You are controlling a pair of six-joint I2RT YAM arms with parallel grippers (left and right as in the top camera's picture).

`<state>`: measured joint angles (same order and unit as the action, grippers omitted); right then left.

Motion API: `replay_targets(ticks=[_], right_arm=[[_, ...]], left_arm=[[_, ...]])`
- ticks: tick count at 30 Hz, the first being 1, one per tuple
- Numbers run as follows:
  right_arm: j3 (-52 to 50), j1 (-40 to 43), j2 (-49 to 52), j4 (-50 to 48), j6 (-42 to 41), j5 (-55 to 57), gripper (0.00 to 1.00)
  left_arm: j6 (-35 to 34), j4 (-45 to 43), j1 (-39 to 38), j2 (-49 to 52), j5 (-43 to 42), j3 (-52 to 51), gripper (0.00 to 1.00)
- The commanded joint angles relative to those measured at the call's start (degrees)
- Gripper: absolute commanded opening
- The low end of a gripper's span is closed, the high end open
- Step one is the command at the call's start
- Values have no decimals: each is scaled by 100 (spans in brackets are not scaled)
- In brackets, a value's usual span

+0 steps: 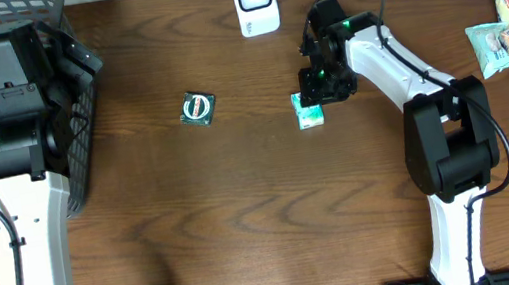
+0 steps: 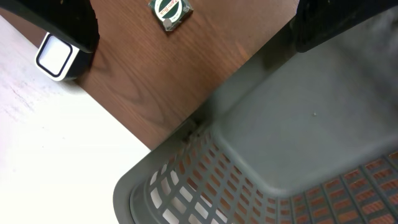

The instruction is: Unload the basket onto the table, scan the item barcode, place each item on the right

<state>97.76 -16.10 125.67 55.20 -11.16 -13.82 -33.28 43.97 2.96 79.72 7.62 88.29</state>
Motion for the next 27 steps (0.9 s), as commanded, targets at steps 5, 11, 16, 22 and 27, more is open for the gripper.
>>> replay_targets(ticks=[5,11,16,22,27], right_arm=[[-61,-138,-111,-57,-105,63,40],[-94,-201,-59,-70,-105,85,40],[-114,-199,13,-35,-105,85,40],[-219,-201,28,-50,-105,149,35],[-402,-199,31,-197,-105,197,29]], left_arm=[[-68,20,24,-31,13,11,98],[-68,20,24,-31,13,11,98],[-68,20,24,-31,13,11,98],[-68,20,24,-31,13,11,98],[-68,20,24,-31,13,11,98]])
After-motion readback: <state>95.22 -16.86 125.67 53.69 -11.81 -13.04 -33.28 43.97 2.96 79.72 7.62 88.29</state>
